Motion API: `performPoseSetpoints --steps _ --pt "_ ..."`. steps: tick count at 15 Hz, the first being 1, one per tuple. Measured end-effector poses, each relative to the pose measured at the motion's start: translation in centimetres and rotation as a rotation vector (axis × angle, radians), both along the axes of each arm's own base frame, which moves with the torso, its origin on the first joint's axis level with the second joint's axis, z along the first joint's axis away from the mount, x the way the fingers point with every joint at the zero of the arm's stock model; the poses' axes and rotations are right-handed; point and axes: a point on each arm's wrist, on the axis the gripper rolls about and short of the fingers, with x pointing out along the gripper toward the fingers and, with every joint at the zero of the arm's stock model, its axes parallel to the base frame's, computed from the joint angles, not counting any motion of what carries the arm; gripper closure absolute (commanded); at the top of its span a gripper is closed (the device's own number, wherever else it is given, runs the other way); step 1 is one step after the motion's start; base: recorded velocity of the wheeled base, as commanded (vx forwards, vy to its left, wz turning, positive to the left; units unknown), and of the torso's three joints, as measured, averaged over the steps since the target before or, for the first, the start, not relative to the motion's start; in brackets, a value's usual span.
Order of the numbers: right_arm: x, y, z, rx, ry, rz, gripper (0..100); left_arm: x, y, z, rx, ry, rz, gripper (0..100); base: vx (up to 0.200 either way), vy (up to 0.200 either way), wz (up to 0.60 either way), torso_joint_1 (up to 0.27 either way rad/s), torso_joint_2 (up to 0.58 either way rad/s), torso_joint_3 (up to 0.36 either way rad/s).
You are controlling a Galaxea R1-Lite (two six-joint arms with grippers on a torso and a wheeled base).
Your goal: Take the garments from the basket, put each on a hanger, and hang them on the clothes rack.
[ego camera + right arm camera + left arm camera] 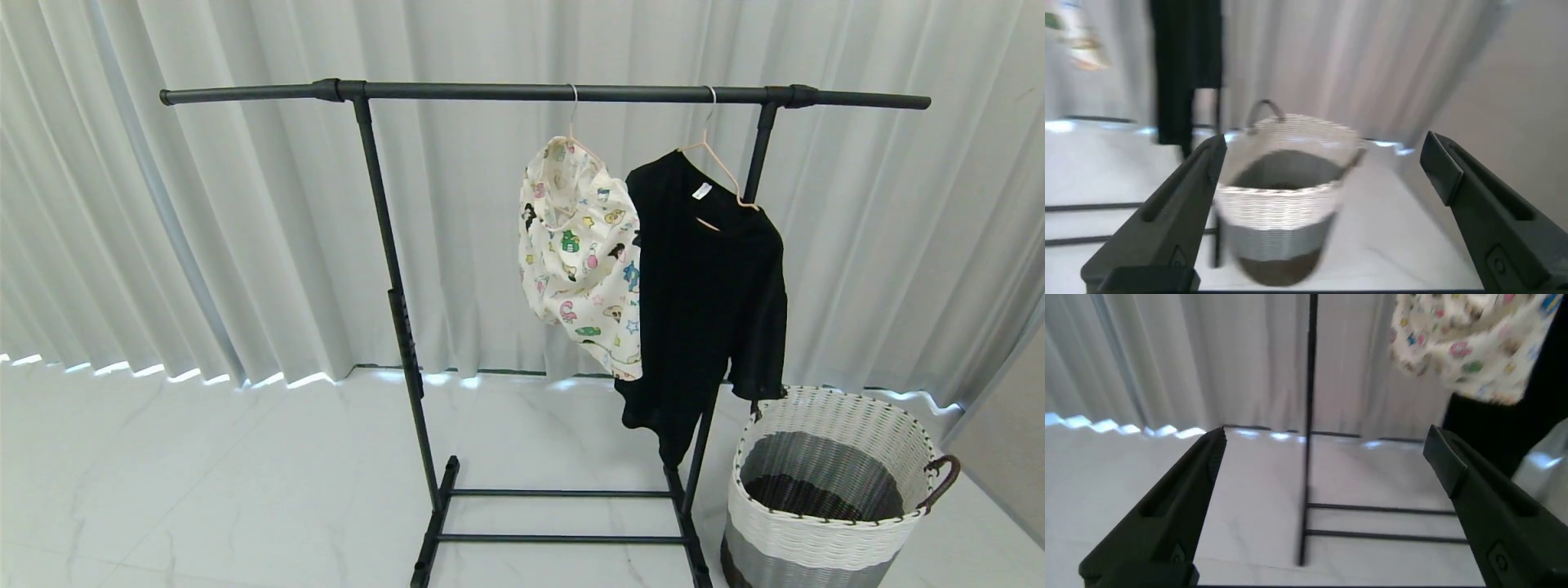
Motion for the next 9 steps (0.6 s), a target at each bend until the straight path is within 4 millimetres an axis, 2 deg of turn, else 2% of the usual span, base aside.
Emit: performPoseSetpoints --steps 3,4,5,6,9 --pt "0.02 0.53 -0.61 0.164 0.060 0.243 0 0.01 0.06 -0.02 0.155 0.002 0.031 0 0.000 0.000 0.00 0.000 0.00 0.000" --pt "-0.04 0.60 -0.87 0.189 0.097 0.271 0 0.02 0.10 -0.04 0.256 0.005 0.052 0 0.000 0.000 0.00 0.000 0.00 0.000" --pt "-0.07 0.60 -0.78 0.192 0.095 0.272 0 0.02 0.12 -0.06 0.283 0.007 0.062 0 0.000 0.000 0.00 0.000 0.00 0.000" --pt "-0.08 0.58 -0.65 0.192 0.085 0.261 0 0.03 0.11 -0.11 0.272 0.009 0.058 0 0.000 0.000 0.00 0.000 0.00 0.000" --pt "-0.03 -0.03 -0.33 0.173 0.021 -0.007 0 0.02 0.18 0.55 0.254 -0.060 0.101 0 0.000 0.000 0.00 0.000 0.00 0.000"
